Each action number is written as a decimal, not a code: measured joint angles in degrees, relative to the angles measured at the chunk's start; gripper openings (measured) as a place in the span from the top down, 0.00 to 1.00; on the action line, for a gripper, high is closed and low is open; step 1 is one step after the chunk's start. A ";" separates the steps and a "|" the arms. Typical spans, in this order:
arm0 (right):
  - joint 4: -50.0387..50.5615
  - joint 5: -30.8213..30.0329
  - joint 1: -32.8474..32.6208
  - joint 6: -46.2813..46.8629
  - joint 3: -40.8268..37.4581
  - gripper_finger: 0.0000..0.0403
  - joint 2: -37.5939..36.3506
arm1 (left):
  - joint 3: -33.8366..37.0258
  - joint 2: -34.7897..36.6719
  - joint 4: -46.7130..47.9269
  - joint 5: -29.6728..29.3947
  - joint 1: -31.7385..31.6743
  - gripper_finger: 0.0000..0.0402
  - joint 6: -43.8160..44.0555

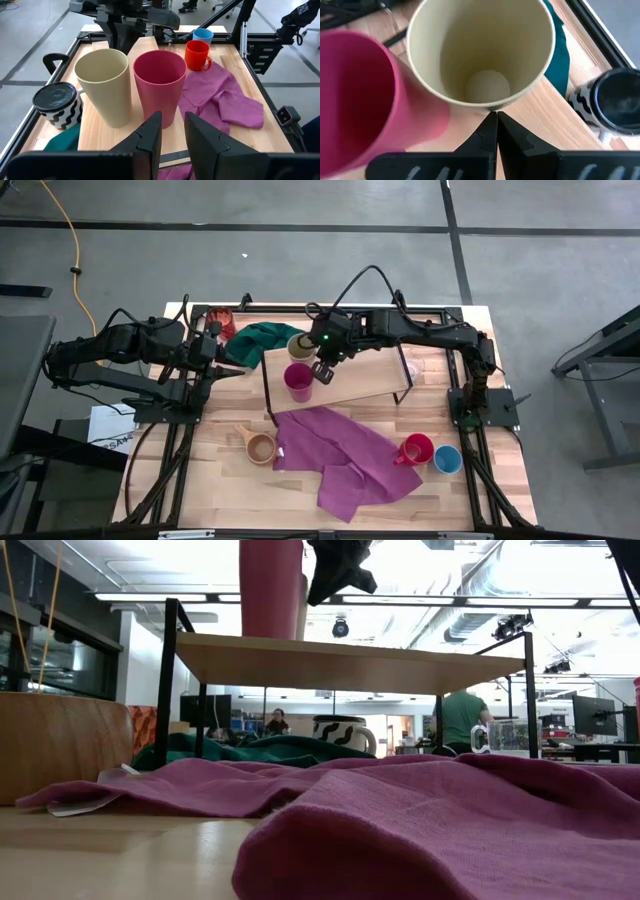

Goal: Stack small to large cups/mugs on shelf
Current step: Put the white cup on the shelf

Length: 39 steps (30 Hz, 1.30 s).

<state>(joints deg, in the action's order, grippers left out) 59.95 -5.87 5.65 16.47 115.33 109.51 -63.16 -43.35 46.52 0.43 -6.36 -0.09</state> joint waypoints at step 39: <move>-6.67 6.45 2.82 0.11 0.09 1.00 2.32 | 0.00 -0.01 0.02 0.00 0.00 0.82 -0.69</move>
<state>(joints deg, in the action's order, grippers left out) 53.28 0.58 8.47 16.58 115.42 111.83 -63.16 -43.36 46.54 0.43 -6.36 -0.78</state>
